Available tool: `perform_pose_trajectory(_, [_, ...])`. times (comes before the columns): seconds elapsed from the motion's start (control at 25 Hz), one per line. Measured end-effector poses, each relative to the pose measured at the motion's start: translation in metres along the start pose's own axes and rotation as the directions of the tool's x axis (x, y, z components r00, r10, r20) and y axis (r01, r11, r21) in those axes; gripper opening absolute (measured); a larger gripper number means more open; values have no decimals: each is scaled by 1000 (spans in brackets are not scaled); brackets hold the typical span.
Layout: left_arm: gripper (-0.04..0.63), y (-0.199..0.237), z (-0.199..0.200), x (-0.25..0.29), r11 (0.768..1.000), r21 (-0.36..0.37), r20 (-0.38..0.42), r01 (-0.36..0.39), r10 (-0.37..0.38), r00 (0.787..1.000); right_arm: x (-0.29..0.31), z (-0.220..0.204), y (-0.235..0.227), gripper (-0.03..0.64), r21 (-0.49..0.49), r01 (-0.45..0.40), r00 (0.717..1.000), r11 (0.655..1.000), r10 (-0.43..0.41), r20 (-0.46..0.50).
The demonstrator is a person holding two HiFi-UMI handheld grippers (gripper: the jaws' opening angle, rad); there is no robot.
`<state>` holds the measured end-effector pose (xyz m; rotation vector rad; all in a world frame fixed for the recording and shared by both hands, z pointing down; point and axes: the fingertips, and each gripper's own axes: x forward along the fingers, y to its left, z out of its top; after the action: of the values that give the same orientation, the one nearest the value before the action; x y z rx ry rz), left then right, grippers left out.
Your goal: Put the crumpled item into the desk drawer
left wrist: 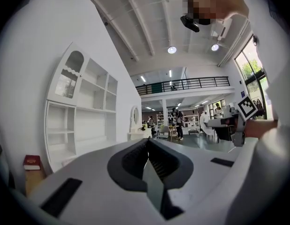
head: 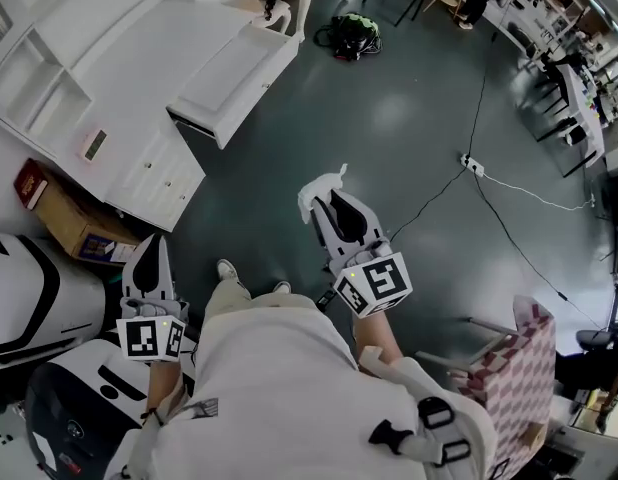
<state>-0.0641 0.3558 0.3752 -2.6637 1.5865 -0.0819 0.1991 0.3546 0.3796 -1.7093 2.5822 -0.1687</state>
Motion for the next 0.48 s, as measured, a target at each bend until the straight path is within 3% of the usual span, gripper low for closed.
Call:
perform_pose_trajectory(0.24, [17,3,-4,14,1000,0,-13,1,-1,1000,14,-2,-9,97,13,-1,1000,1000,1,-10])
perform_pose_trajectory(0.48, [17,35,-15,47,1000,-20,-14,-5,4,1000,56,-5,-13,97,5,-4,1000,1000,4,-24])
